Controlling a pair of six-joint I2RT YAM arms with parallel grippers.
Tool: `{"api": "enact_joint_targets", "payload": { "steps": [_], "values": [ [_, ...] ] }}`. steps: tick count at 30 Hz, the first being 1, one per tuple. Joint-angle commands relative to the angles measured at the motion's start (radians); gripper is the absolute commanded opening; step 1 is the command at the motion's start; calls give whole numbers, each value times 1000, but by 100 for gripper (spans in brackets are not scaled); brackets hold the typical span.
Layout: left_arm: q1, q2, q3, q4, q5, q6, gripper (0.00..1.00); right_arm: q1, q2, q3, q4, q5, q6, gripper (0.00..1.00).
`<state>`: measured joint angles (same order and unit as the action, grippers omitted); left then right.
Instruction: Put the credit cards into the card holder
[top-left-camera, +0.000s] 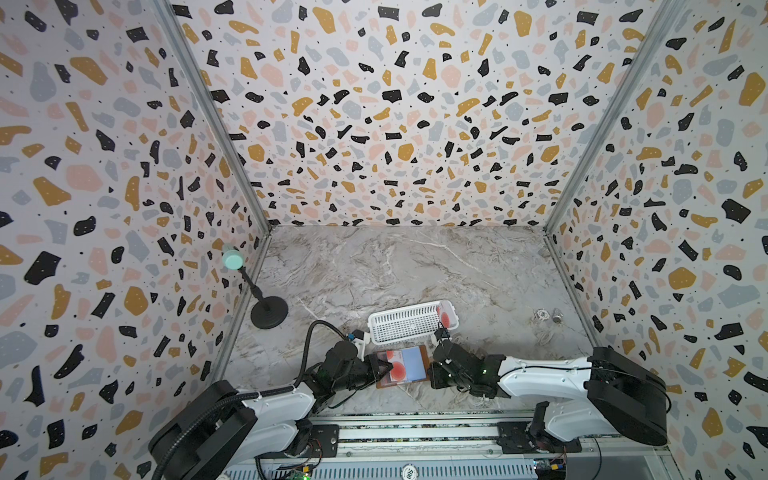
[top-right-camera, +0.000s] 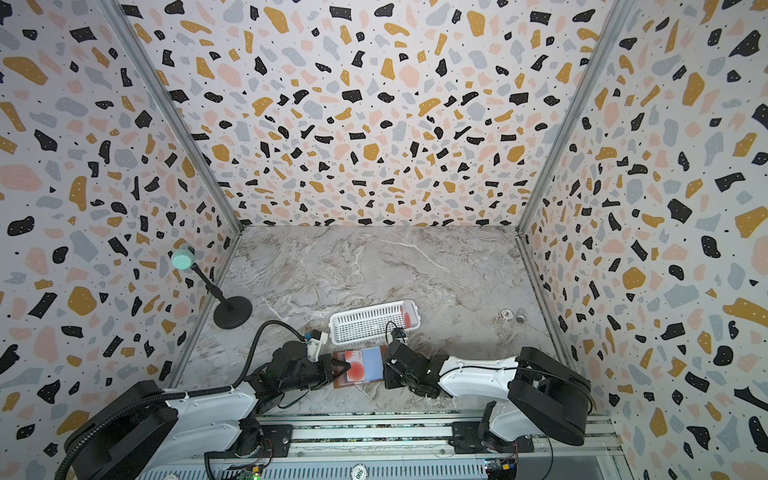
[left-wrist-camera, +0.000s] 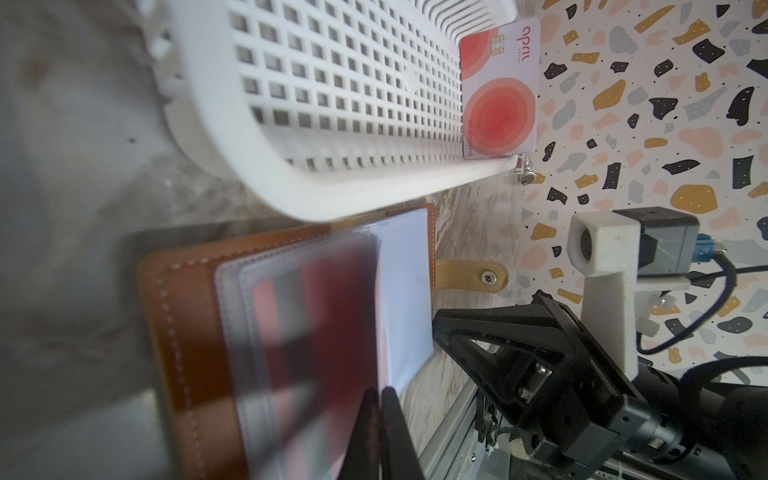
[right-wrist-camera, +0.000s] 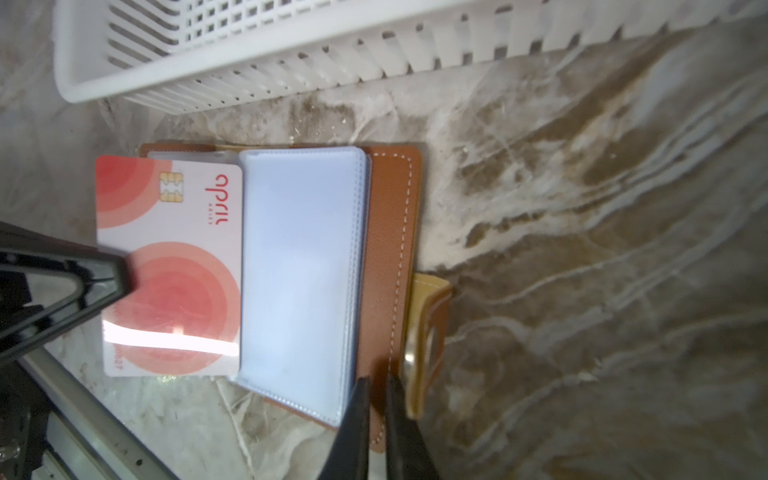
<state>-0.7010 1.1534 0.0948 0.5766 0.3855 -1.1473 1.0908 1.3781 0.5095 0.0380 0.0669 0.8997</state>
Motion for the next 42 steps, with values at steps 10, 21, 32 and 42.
{"api": "enact_joint_targets", "payload": {
  "steps": [10,21,32,42],
  "values": [
    [25,59,-5,69,48,6,5,5,22,8,-32,0,4,12],
    [56,91,-10,65,60,5,3,5,22,0,-32,5,10,11],
    [61,58,-13,29,56,-3,2,6,33,6,-25,4,10,12],
    [61,77,3,49,103,19,3,8,47,8,-17,3,8,11]
  ]
}}
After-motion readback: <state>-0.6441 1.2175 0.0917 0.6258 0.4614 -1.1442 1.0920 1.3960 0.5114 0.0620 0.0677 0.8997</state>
